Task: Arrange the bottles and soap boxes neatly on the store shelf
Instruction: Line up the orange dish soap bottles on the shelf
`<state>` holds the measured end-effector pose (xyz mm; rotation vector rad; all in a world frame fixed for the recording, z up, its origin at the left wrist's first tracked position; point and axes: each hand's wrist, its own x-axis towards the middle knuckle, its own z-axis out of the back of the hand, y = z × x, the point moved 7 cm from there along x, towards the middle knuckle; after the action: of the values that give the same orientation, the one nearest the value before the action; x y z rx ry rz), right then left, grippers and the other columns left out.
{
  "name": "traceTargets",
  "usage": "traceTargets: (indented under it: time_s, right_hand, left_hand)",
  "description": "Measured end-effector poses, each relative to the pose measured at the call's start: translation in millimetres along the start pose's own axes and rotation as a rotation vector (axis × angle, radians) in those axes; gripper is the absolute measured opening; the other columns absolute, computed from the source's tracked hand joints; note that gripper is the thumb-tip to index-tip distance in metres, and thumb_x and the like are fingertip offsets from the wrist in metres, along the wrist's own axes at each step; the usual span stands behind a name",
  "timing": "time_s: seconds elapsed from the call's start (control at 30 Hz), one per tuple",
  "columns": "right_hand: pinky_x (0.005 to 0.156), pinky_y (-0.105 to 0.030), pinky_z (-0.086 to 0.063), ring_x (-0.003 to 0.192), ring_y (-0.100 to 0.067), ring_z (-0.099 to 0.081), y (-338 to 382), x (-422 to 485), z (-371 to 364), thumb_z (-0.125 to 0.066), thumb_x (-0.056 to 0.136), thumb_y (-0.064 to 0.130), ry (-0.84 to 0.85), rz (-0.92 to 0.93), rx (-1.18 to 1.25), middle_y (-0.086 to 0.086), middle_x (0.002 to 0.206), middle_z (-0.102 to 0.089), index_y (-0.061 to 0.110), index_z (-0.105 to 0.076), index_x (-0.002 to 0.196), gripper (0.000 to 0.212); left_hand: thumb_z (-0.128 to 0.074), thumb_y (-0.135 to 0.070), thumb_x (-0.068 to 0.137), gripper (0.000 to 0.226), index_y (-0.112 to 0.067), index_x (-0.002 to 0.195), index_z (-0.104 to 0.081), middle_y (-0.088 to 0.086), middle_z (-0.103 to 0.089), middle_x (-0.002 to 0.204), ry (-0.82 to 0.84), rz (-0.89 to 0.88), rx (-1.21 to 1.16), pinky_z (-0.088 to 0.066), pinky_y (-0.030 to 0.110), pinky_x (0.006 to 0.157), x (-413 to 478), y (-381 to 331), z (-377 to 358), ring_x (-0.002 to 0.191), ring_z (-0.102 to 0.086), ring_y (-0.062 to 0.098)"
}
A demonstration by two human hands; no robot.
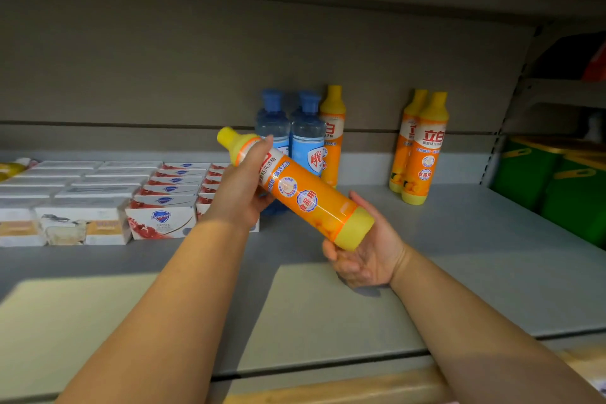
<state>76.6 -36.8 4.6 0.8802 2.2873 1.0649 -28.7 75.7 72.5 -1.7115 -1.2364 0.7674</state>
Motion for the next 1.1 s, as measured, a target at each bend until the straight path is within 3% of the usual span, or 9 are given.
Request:
traceTargets:
  time_s: [0.17, 0.23, 0.3, 0.37, 0.43, 0.57, 0.8, 0.97, 1.1]
  right_hand:
    - [0.044, -0.018, -0.05, 0.047, -0.016, -0.06, 11.7, -2.8, 23.2, -0.067, 0.058, 0.061, -0.348, 0.134, -0.005, -0.012, 0.063, -0.064, 0.0, -0.07, 0.097, 0.072]
    - [0.046, -0.02, -0.051, 0.049, -0.017, -0.062, 18.5, -3.6, 28.1, -0.063, 0.06, 0.057, -0.477, 0.227, -0.076, -0.014, 0.068, -0.067, 0.007, -0.063, 0.105, 0.067]
    - [0.049, -0.022, -0.054, 0.055, -0.019, -0.066, 26.4, -5.2, 27.9, -0.061, 0.063, 0.055, -0.572, 0.339, -0.189, -0.014, 0.077, -0.071, 0.012, -0.056, 0.109, 0.063]
    - [0.056, -0.026, -0.056, 0.068, -0.021, -0.07, 35.6, -7.7, 22.4, -0.079, 0.049, 0.057, -0.615, 0.453, -0.368, -0.008, 0.086, -0.074, 0.014, -0.059, 0.107, 0.074]
    - [0.065, -0.028, -0.056, 0.078, -0.02, -0.071, 41.6, -10.6, 16.0, -0.089, 0.04, 0.043, -0.649, 0.543, -0.549, -0.001, 0.09, -0.074, 0.018, -0.063, 0.103, 0.072]
    - [0.073, -0.027, -0.055, 0.089, -0.012, -0.069, 36.3, -5.9, 8.0, -0.074, 0.062, 0.014, -0.692, 0.602, -0.713, 0.006, 0.095, -0.073, 0.024, -0.057, 0.106, 0.049]
    - [0.092, -0.041, -0.051, 0.105, -0.018, -0.063, 32.4, 8.1, 8.0, -0.075, 0.059, 0.03, -0.803, 0.595, -0.747, 0.004, 0.113, -0.065, 0.035, -0.054, 0.107, 0.053]
    - [0.08, -0.025, -0.053, 0.091, -0.001, -0.064, 44.0, -6.4, 15.4, -0.073, 0.074, 0.0, -0.881, 0.684, -0.83, 0.012, 0.103, -0.063, 0.035, -0.051, 0.106, 0.052]
    - [0.062, -0.006, -0.047, 0.077, 0.01, -0.06, 58.4, -28.9, 35.4, -0.072, 0.075, -0.002, -1.101, 0.756, -0.868, 0.017, 0.098, -0.054, 0.026, -0.038, 0.112, 0.058]
  left_hand:
    - [-0.066, -0.052, 0.08, 0.04, -0.02, 0.102, -0.055, 0.003, -0.068, 0.092, -0.165, -0.017, 0.051, -0.056, 0.03, 0.052, 1.3, 0.6, 5.0, 0.079, -0.069, 0.015]
    - [-0.067, -0.05, 0.08, 0.04, -0.02, 0.104, -0.055, 0.002, -0.069, 0.092, -0.161, -0.099, 0.021, -0.055, 0.027, 0.05, -1.1, -7.2, 3.1, 0.074, -0.07, 0.013]
    - [-0.069, -0.047, 0.079, 0.041, -0.024, 0.108, -0.053, 0.0, -0.069, 0.092, -0.143, -0.203, 0.015, -0.055, 0.025, 0.052, -5.6, -16.5, 0.9, 0.072, -0.071, 0.01]
    - [-0.07, -0.045, 0.079, 0.033, -0.03, 0.102, -0.052, -0.004, -0.068, 0.09, -0.111, -0.307, 0.022, -0.054, 0.022, 0.053, -11.1, -25.1, -3.3, 0.072, -0.07, 0.005]
    - [-0.068, -0.046, 0.079, 0.028, -0.034, 0.098, -0.051, -0.009, -0.068, 0.088, -0.063, -0.381, 0.035, -0.054, 0.02, 0.056, -17.8, -31.8, -10.3, 0.074, -0.07, 0.002]
    - [-0.054, -0.064, 0.073, 0.039, -0.033, 0.096, -0.05, -0.017, -0.071, 0.075, 0.046, -0.471, 0.083, -0.052, 0.018, 0.054, -34.8, -40.1, -30.2, 0.071, -0.07, 0.002]
    - [-0.035, -0.074, 0.065, 0.046, -0.039, 0.094, -0.043, -0.026, -0.066, 0.071, 0.242, -0.422, 0.427, -0.047, 0.01, 0.047, -43.2, -23.3, -52.1, 0.069, -0.066, -0.008]
    - [-0.032, -0.082, 0.07, 0.043, -0.056, 0.097, -0.053, -0.03, -0.066, 0.092, 0.366, -0.35, 0.543, -0.051, 0.021, 0.075, -27.5, -3.6, -48.5, 0.091, -0.063, -0.008]
    - [-0.029, -0.056, 0.097, 0.039, -0.032, 0.1, -0.06, -0.009, -0.066, 0.102, 0.191, -0.26, 0.562, -0.048, 0.032, 0.089, 4.7, 29.4, -25.5, 0.102, -0.061, 0.01]
